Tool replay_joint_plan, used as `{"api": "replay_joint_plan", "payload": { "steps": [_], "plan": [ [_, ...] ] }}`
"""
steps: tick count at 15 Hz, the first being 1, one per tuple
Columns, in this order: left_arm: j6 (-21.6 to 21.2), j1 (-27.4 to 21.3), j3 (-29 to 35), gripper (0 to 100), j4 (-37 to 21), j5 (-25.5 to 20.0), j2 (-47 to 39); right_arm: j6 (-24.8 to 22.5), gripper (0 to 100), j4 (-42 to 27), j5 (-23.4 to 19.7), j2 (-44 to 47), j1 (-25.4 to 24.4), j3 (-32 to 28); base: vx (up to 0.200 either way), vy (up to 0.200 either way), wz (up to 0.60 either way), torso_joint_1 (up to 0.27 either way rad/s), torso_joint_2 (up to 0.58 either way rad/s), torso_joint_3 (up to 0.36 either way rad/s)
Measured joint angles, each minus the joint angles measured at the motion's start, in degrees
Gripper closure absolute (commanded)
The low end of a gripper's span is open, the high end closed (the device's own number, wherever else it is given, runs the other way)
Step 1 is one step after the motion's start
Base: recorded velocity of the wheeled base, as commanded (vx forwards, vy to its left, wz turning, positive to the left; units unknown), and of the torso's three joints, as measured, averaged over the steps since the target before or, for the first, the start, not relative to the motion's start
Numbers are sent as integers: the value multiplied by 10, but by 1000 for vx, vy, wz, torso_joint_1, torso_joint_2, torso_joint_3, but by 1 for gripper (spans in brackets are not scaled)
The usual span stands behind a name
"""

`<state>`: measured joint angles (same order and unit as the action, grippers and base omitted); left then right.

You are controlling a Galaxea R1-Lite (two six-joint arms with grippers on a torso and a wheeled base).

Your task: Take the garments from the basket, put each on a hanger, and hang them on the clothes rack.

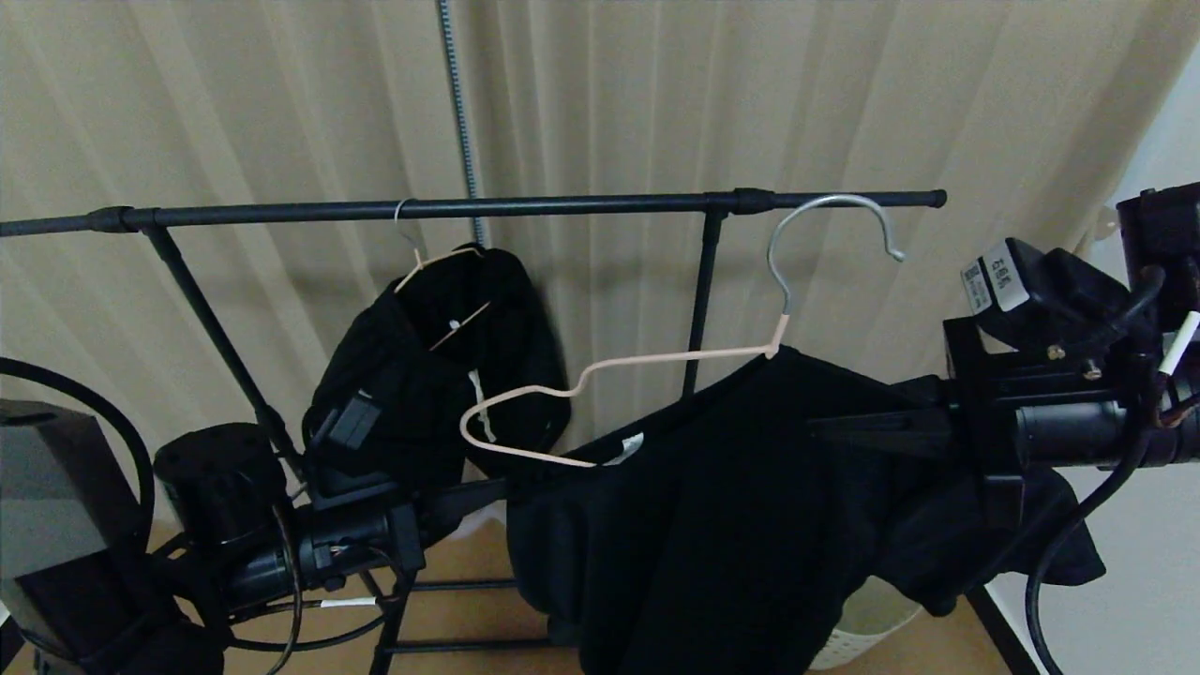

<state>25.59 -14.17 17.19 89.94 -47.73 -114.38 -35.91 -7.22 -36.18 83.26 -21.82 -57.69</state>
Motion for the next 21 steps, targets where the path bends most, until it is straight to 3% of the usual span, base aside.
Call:
{"api": "replay_joint_plan", "payload": {
  "steps": [13,21],
  "plan": [
    [-2,22,5,100,0,0,26,-17,100,0,64,5,9,31,0,0,0,0,0,0],
    [-1,14,10,100,0,-1,49,-14,100,15,65,25,-5,52,0,0,0,0,0,0]
  ]
}}
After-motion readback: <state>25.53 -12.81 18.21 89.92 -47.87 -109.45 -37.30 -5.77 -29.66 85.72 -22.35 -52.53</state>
